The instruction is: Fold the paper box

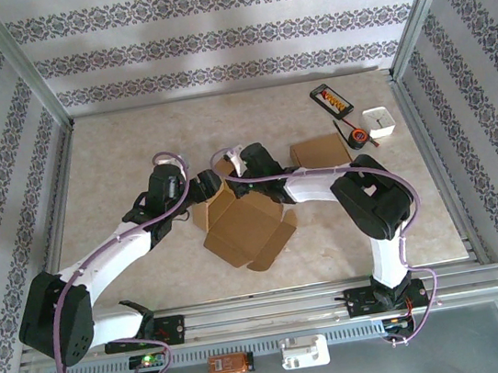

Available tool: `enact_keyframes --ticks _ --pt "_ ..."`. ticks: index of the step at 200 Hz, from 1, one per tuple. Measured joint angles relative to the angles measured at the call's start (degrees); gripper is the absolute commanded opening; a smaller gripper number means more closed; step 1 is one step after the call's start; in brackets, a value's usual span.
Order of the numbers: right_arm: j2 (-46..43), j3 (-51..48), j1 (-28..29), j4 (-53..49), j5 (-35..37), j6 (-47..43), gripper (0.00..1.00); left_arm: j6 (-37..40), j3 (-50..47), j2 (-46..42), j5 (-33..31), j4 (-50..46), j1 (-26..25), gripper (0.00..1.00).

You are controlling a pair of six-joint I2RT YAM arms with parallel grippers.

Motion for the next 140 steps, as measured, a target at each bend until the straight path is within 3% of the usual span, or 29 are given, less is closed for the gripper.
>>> enact_keyframes --ticks 13,21,46,70,111,140 --pt "0.0 -0.3 0.1 0.6 0.7 0.2 0.21 0.0 0.0 0.0 -0.1 0.0 0.0 0.75" --pt "0.0 -0.3 0.1 0.9 0.9 0.0 0.22 0.0 0.0 0.0 0.1 0.1 0.0 0.75" --pt "0.1 -0.3 0.1 1.2 0.3 -0.2 0.07 0.0 -0.3 0.0 0.2 0.7 0.0 0.75" --pt "-0.2 -0.3 0.1 0.7 0.0 -1.4 0.06 0.0 -3.0 -2.5 -0.9 3.0 0.0 0.78" --pt "-6.8 1.1 -2.3 -11.4 -3.3 -5.3 0.05 2.9 -7.5 -19.9 -6.7 3.3 -0.1 0.8" --pt "-10.4 12.3 -4.7 -27.5 -5.4 -14.8 0.0 7.5 -8.9 -32.5 -13.1 3.3 -0.1 0.81"
